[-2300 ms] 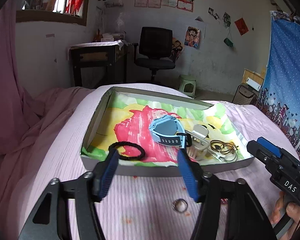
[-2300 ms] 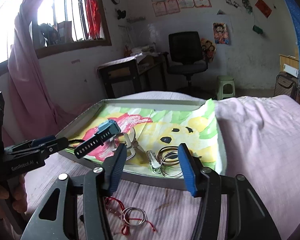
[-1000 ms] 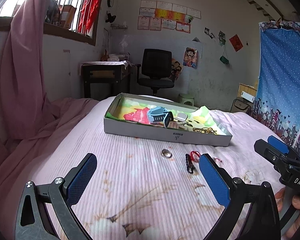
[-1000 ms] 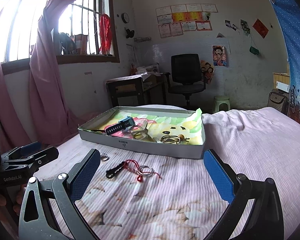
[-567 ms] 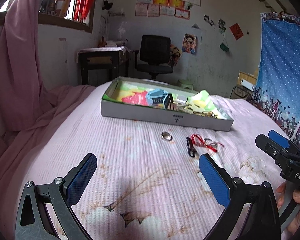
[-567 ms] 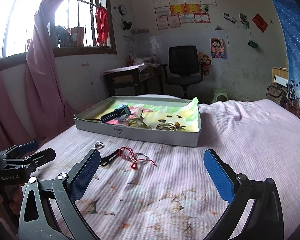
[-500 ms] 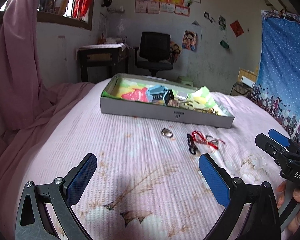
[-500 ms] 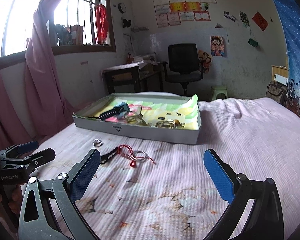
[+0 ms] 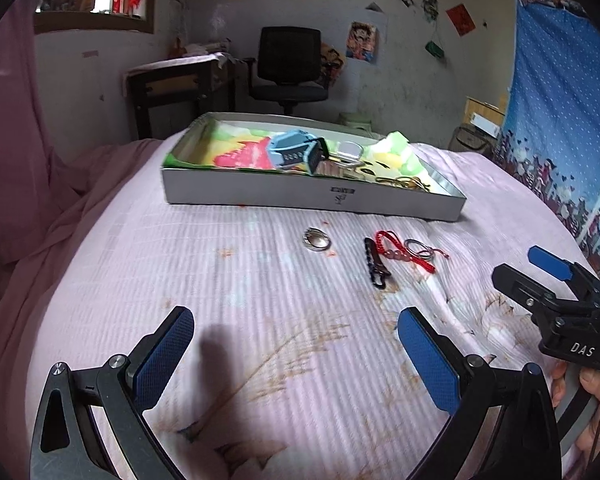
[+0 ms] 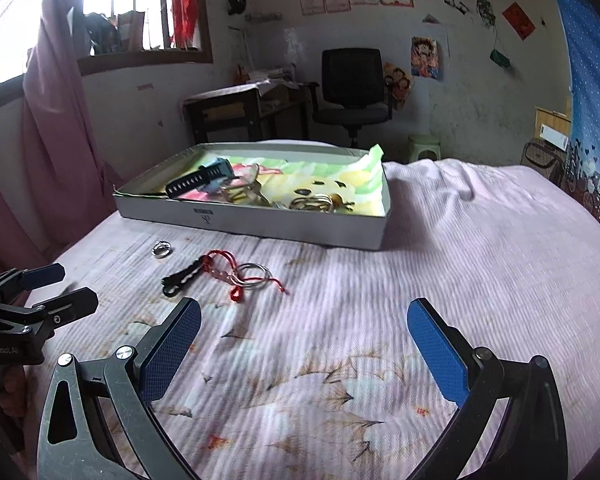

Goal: Organize jewelry
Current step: 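Withdraw both tools from the tray toward the bead and string bracelets, then grasp the black bead bracelet with the left tool while the right tool grasps the red string bracelet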

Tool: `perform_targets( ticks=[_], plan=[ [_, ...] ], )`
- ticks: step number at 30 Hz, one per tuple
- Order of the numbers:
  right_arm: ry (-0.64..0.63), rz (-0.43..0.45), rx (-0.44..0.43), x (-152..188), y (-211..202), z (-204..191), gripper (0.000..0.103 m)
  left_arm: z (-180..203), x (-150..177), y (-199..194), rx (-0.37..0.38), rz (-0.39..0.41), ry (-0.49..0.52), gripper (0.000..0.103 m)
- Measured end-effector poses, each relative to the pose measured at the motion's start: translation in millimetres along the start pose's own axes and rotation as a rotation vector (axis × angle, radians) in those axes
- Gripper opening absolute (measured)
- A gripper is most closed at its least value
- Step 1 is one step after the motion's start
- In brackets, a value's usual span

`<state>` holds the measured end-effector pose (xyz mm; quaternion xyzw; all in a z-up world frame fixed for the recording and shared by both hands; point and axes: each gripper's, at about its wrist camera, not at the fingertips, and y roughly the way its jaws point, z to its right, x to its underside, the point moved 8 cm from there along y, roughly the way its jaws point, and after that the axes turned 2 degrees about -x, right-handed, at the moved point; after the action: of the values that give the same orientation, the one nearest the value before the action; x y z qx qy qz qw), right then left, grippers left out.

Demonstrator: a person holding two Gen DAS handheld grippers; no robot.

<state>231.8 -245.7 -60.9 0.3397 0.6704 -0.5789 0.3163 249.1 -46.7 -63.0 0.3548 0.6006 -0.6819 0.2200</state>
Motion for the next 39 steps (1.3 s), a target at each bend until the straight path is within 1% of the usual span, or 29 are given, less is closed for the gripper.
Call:
perform_targets(
  ticks=[3, 5, 7, 8, 9, 10, 12, 13, 15, 16, 17, 18, 19, 21, 23, 25, 27, 31, 33, 35, 39],
  plan=[
    [0.007, -0.017, -0.004, 2, 5, 2, 0.101, 6, -1, 5, 0.026, -0.011, 0.019, 0.102],
    [0.007, -0.027, -0.009, 4, 8, 1, 0.101, 10, -3, 9, 0.043, -0.020, 0.030, 0.098],
    [0.005, -0.033, -0.014, 4, 11, 0, 0.100, 14, -3, 14, 0.060, -0.035, 0.038, 0.091],
    [0.002, -0.035, -0.019, 4, 12, -1, 0.098, 15, -3, 16, 0.068, -0.042, 0.041, 0.090],
    [-0.001, -0.037, -0.023, 4, 14, -2, 0.093, 17, -4, 18, 0.076, -0.048, 0.044, 0.088],
    [-0.005, -0.040, -0.026, 5, 15, -3, 0.090, 18, -4, 19, 0.082, -0.050, 0.047, 0.085],
    [-0.014, -0.050, -0.037, 5, 18, -7, 0.077, 21, -6, 22, 0.100, -0.055, 0.049, 0.081],
    [-0.019, -0.056, -0.044, 6, 20, -9, 0.074, 22, -8, 23, 0.107, -0.057, 0.049, 0.079],
    [-0.027, -0.068, -0.060, 6, 24, -12, 0.064, 24, -10, 27, 0.128, -0.064, 0.048, 0.075],
    [-0.032, -0.077, -0.072, 7, 26, -15, 0.062, 25, -12, 29, 0.137, -0.067, 0.047, 0.072],
    [-0.038, -0.086, -0.084, 8, 28, -18, 0.057, 26, -14, 31, 0.145, -0.069, 0.046, 0.071],
    [-0.043, -0.094, -0.095, 9, 30, -20, 0.053, 27, -15, 33, 0.159, -0.073, 0.044, 0.068],
    [-0.047, -0.100, -0.106, 9, 32, -22, 0.050, 28, -16, 34, 0.167, -0.076, 0.043, 0.064],
    [-0.053, -0.111, -0.122, 11, 35, -25, 0.042, 31, -18, 38, 0.189, -0.085, 0.042, 0.060],
    [-0.055, -0.116, -0.132, 11, 37, -28, 0.038, 32, -18, 42, 0.199, -0.094, 0.040, 0.057],
    [-0.055, -0.122, -0.144, 12, 39, -30, 0.038, 33, -18, 44, 0.205, -0.098, 0.039, 0.056],
    [-0.055, -0.124, -0.155, 12, 40, -32, 0.033, 34, -18, 45, 0.216, -0.099, 0.041, 0.056],
    [-0.061, -0.131, -0.167, 14, 44, -35, 0.031, 39, -17, 48, 0.235, -0.112, 0.050, 0.048],
    [-0.065, -0.135, -0.176, 14, 47, -38, 0.026, 41, -17, 50, 0.243, -0.119, 0.055, 0.045],
    [-0.067, -0.138, -0.181, 14, 49, -39, 0.026, 42, -17, 51, 0.250, -0.123, 0.059, 0.043],
    [-0.070, -0.138, -0.198, 13, 53, -43, 0.024, 45, -18, 56, 0.258, -0.138, 0.061, 0.035]
  ],
)
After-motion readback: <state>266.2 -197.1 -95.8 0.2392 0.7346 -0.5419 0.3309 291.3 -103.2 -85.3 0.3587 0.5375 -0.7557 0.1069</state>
